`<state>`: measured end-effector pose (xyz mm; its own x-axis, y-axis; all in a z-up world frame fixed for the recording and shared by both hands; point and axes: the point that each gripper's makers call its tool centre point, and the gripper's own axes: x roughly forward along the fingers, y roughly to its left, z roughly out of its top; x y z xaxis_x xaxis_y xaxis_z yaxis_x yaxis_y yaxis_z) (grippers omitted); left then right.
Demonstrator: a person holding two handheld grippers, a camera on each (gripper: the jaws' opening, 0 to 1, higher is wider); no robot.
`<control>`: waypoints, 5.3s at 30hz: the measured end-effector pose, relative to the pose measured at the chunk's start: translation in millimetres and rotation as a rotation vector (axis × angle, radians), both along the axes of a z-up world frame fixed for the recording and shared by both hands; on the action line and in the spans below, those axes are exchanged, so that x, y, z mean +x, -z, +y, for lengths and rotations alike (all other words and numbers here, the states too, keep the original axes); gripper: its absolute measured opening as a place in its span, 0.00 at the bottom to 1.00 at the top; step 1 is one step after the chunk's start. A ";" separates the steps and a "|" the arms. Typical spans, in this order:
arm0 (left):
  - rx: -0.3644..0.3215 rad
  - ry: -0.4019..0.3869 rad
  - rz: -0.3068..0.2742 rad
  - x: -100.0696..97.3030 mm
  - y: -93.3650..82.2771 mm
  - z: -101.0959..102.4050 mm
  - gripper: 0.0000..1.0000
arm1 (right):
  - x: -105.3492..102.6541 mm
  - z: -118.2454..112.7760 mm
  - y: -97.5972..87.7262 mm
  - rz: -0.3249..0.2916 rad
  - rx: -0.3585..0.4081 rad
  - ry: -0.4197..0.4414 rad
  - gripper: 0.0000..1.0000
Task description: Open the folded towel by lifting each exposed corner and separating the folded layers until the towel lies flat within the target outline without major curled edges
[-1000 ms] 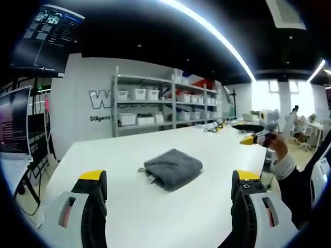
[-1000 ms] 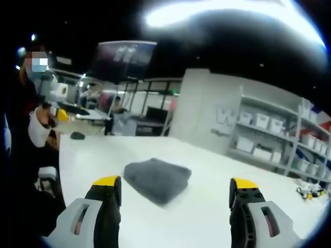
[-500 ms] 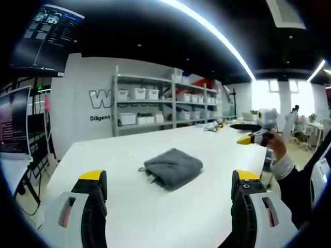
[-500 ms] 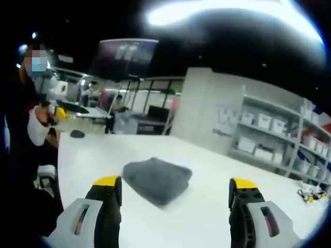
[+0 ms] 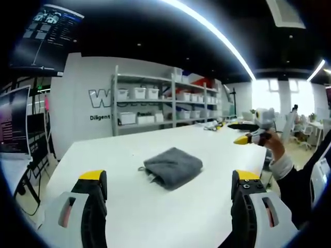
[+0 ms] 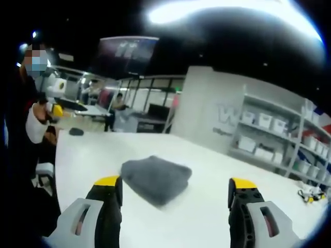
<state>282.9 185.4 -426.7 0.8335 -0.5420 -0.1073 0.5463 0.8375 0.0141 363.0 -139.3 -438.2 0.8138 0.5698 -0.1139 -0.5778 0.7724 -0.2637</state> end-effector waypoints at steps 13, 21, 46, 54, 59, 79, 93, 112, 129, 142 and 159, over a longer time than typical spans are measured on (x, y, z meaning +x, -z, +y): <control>0.002 0.000 0.002 1.0 0.3 0.8 0.98 | 9.1 2.1 5.9 0.014 -0.005 -0.003 0.84; 0.009 0.006 0.003 0.2 0.7 -1.5 0.98 | 16.1 4.6 10.4 0.024 -0.010 -0.008 0.83; 0.020 0.010 0.012 2.5 3.2 -1.6 0.98 | 27.6 11.0 26.4 0.053 -0.003 -0.026 0.80; 0.027 0.013 0.014 2.3 5.0 -3.6 0.98 | 29.9 16.2 24.9 0.044 0.033 -0.053 0.78; 0.032 0.013 0.013 2.2 4.8 -3.3 0.98 | 32.5 17.8 26.8 0.041 0.036 -0.055 0.77; 0.038 0.004 0.014 2.8 6.4 -1.1 0.98 | 50.1 25.3 36.2 0.014 0.066 -0.069 0.72; 0.045 0.005 0.022 4.0 9.6 0.0 0.98 | 56.3 32.6 38.3 -0.043 0.052 -0.081 0.69; 0.059 0.015 0.017 2.5 8.1 -2.9 0.97 | 57.5 46.2 41.8 -0.068 0.061 -0.101 0.68; 0.059 0.015 0.018 1.7 7.3 -1.1 0.97 | 62.5 55.4 57.4 -0.017 0.053 -0.112 0.66; 0.060 0.017 0.019 1.4 7.8 -1.2 0.97 | 68.5 56.7 68.9 -0.014 0.048 -0.103 0.63; 0.052 0.010 0.010 1.5 7.5 -0.5 0.96 | 75.6 50.5 74.6 0.039 0.130 -0.090 0.61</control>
<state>284.4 184.9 -434.1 0.8267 -0.5438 -0.1441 0.5551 0.8301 0.0519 438.6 -88.9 -512.7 0.7552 0.6523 -0.0650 -0.6540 0.7432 -0.1413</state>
